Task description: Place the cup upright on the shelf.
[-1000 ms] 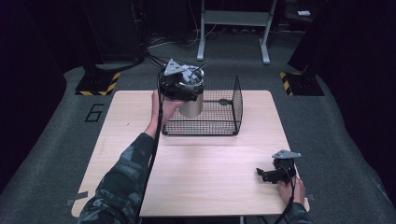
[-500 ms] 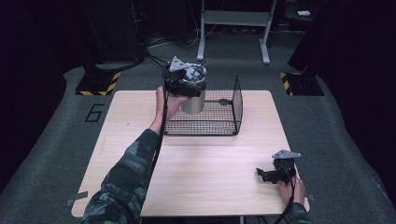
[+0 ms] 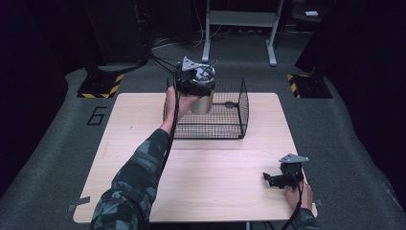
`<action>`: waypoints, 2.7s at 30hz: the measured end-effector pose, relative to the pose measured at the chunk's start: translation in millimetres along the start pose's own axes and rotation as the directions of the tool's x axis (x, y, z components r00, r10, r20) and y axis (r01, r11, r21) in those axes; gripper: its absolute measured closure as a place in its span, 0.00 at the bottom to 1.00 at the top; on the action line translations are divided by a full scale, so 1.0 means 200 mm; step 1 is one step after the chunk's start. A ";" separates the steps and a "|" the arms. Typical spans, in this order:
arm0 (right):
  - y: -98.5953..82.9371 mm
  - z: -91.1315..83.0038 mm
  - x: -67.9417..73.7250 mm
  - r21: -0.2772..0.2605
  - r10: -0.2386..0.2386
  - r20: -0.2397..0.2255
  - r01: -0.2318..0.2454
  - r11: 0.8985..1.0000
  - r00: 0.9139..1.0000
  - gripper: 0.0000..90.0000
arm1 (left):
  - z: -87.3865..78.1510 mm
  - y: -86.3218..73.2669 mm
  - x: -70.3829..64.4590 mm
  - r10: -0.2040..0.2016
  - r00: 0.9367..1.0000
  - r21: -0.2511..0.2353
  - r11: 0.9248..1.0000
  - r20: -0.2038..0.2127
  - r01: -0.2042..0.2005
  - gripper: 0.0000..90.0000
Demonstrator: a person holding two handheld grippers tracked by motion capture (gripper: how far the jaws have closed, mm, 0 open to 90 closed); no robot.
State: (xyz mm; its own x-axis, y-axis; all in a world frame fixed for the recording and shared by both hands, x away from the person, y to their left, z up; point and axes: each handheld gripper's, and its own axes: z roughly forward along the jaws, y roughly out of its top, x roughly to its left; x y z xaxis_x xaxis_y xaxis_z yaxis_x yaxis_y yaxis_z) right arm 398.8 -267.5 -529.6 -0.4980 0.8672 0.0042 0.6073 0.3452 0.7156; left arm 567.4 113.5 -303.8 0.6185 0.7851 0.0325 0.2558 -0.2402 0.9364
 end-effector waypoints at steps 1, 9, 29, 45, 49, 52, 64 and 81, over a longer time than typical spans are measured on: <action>0.00 0.00 0.00 -0.002 -0.003 0.002 0.003 1.000 1.000 0.00 | 0.01 -0.01 0.00 -0.003 1.000 0.006 1.000 -0.002 0.003 0.04; 0.00 0.00 0.00 -0.006 0.001 0.005 0.000 1.000 1.000 0.00 | 0.10 -0.06 0.04 -0.043 0.999 0.031 0.999 -0.032 0.044 0.04; 0.00 0.00 0.00 -0.010 0.000 0.006 0.000 1.000 1.000 0.00 | 0.25 -0.21 0.10 -0.125 0.989 0.091 0.987 -0.074 0.131 0.04; 0.00 0.00 0.00 -0.010 0.001 0.006 -0.001 1.000 1.000 0.00 | 0.34 -0.30 0.09 -0.159 0.983 0.117 0.979 -0.090 0.169 0.04; 0.00 0.00 0.00 -0.008 0.003 0.005 -0.003 1.000 1.000 0.00 | 0.36 -0.33 0.08 -0.159 0.982 0.125 0.977 -0.098 0.170 0.04; 0.00 0.00 0.00 -0.007 0.003 0.006 -0.003 1.000 1.000 0.00 | 0.38 -0.35 0.07 -0.160 0.981 0.141 0.975 -0.110 0.174 0.04; 0.00 0.00 0.00 -0.010 0.004 0.006 -0.004 1.000 1.000 0.00 | 0.43 -0.39 0.04 -0.123 0.987 0.175 0.975 -0.105 0.140 0.04; 0.00 0.00 0.00 -0.005 -0.009 0.002 0.009 1.000 1.000 0.00 | 0.39 -0.45 -0.01 -0.071 0.993 0.203 0.975 -0.096 0.090 0.04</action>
State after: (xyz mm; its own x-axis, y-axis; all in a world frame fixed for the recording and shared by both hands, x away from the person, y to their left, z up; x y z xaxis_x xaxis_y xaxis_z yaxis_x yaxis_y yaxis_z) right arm 398.7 -267.8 -530.2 -0.5018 0.8650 -0.0034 0.5998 0.3508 0.7192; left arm 601.5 89.8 -414.8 0.5242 0.8516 -0.0008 0.4556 -0.2797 0.8451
